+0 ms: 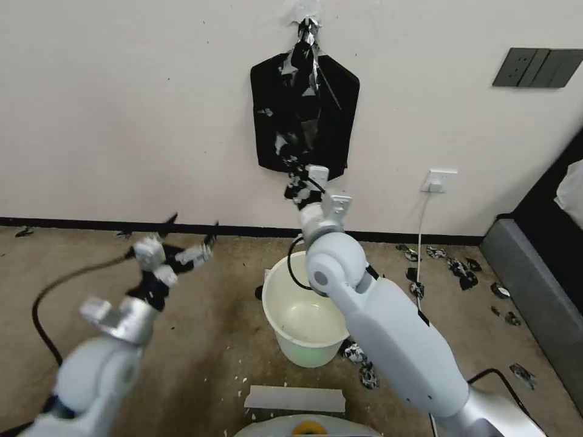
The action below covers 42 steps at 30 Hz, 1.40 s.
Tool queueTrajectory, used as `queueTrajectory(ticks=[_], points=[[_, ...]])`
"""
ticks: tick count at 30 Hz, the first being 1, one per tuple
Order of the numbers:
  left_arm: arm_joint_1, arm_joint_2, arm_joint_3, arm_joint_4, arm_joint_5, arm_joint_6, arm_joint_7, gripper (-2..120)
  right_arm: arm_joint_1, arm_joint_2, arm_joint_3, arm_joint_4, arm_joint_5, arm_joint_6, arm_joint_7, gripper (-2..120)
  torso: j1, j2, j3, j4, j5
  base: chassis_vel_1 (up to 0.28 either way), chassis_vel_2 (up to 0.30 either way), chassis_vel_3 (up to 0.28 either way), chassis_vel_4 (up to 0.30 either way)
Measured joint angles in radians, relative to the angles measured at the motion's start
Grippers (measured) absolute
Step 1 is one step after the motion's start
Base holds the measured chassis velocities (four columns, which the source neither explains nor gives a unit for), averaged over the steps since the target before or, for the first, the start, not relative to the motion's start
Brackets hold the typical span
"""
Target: Place a trash bag onto the trash bin.
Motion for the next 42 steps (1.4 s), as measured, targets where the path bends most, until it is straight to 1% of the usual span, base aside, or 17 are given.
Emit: queueTrajectory(ticks=[3, 4, 6, 7, 8, 11, 12, 13, 15, 16, 22, 28, 33, 35, 39, 41, 42], points=[[-0.155, 0.090, 0.091, 0.056, -0.105, -0.009, 0.000, 100, 0.014, -0.006, -0.002, -0.013, -0.013, 0.000, -0.004, 0, 0.000, 0.000, 0.000, 0.0002, 0.0000, 0.000, 0.000, 0.000, 0.000], [-0.155, 0.090, 0.091, 0.056, -0.105, -0.009, 0.000, 100, 0.014, -0.006, -0.002, -0.013, -0.013, 0.000, -0.004, 0, 0.000, 0.000, 0.000, 0.0002, 0.0000, 0.000, 0.000, 0.000, 0.000], [-0.263, 0.117, 0.161, 0.095, -0.144, -0.016, -0.001, 100, 0.019, -0.010, -0.002, -0.019, -0.018, 0.001, -0.007, 0, 0.000, 0.000, 0.000, 0.0000, 0.0004, 0.000, 0.000, 0.000, 0.000], [-0.320, 0.122, 0.211, 0.118, -0.160, -0.019, -0.005, 100, 0.020, -0.011, -0.003, -0.022, -0.019, 0.000, -0.008, 0, 0.000, 0.000, 0.000, -0.0001, 0.0004, 0.000, 0.000, 0.000, 0.000], [-0.320, 0.122, 0.211, 0.118, -0.160, -0.019, -0.005, 100, 0.020, -0.011, -0.003, -0.022, -0.019, 0.000, -0.008, 0, 0.000, 0.000, 0.000, -0.0001, 0.0004, 0.000, 0.000, 0.000, 0.000], [-0.464, 0.112, 0.344, 0.158, -0.207, -0.018, -0.048, 100, 0.023, -0.011, -0.005, -0.028, -0.020, 0.000, -0.009, 0, 0.000, 0.000, 0.000, -0.0001, 0.0003, 0.000, 0.000, 0.000, 0.000], [-0.497, 0.107, 0.376, 0.163, -0.215, -0.015, -0.064, 100, 0.025, -0.009, -0.006, -0.030, -0.020, 0.000, -0.009, 0, 0.000, 0.000, 0.000, -0.0001, 0.0001, 0.000, 0.000, 0.000, 0.000], [-0.497, 0.107, 0.376, 0.163, -0.215, -0.015, -0.064, 100, 0.025, -0.009, -0.006, -0.030, -0.020, 0.000, -0.009, 0, 0.000, 0.000, 0.000, -0.0001, 0.0001, 0.000, 0.000, 0.000, 0.000], [-0.590, 0.097, 0.461, 0.181, -0.221, 0.001, -0.098, 100, 0.034, -0.002, -0.007, -0.036, -0.021, 0.000, -0.008, 0, 0.000, 0.000, 0.000, -0.0002, 0.0005, 0.000, 0.000, 0.000, 0.000], [-0.590, 0.097, 0.461, 0.181, -0.221, 0.001, -0.098, 100, 0.034, -0.002, -0.007, -0.036, -0.021, 0.000, -0.008, 0, 0.000, 0.000, 0.000, -0.0002, 0.0005, 0.000, 0.000, 0.000, 0.000], [-0.723, 0.111, 0.573, 0.203, -0.222, 0.021, -0.142, 100, 0.045, 0.002, -0.006, -0.050, -0.022, 0.000, -0.008, 0, 0.000, 0.000, 0.000, 0.0000, 0.0003, 0.000, 0.000, 0.000, 0.000], [-0.797, 0.130, 0.633, 0.232, -0.220, 0.040, -0.162, 100, 0.044, 0.007, -0.004, -0.052, -0.024, 0.000, -0.009, 0, 0.000, 0.000, 0.000, 0.0000, 0.0000, 0.000, 0.000, 0.000, 0.000], [-0.896, 0.193, 0.710, 0.242, -0.210, 0.088, -0.182, 100, 0.054, 0.014, -0.004, -0.060, -0.024, 0.001, -0.010, 0, 0.000, 0.000, 0.000, 0.0002, 0.0000, 0.000, 0.000, 0.000, 0.000], [-0.970, 0.226, 0.763, 0.248, -0.214, 0.107, -0.186, 100, 0.056, 0.019, -0.003, -0.063, -0.024, 0.002, -0.011, 0, 0.000, 0.000, 0.000, 0.0002, 0.0002, 0.000, 0.000, 0.000, 0.000], [-1.062, 0.252, 0.827, 0.251, -0.235, 0.138, -0.190, 100, 0.055, 0.022, -0.001, -0.064, -0.026, 0.004, -0.012, 0, 0.000, 0.000, 0.000, 0.0000, 0.0004, 0.000, 0.000, 0.000, 0.000], [-1.073, 0.253, 0.834, 0.251, -0.238, 0.143, -0.191, 100, 0.055, 0.023, -0.001, -0.064, -0.026, 0.004, -0.012, 0, 0.000, 0.000, 0.000, 0.0000, 0.0003, 0.000, 0.000, 0.000, 0.000], [-1.105, 0.261, 0.855, 0.253, -0.240, 0.173, -0.195, 100, 0.055, 0.023, 0.001, -0.064, -0.026, 0.004, -0.012, 0, 0.000, 0.000, 0.000, -0.0001, 0.0002, 0.000, 0.000, 0.000, 0.000]])
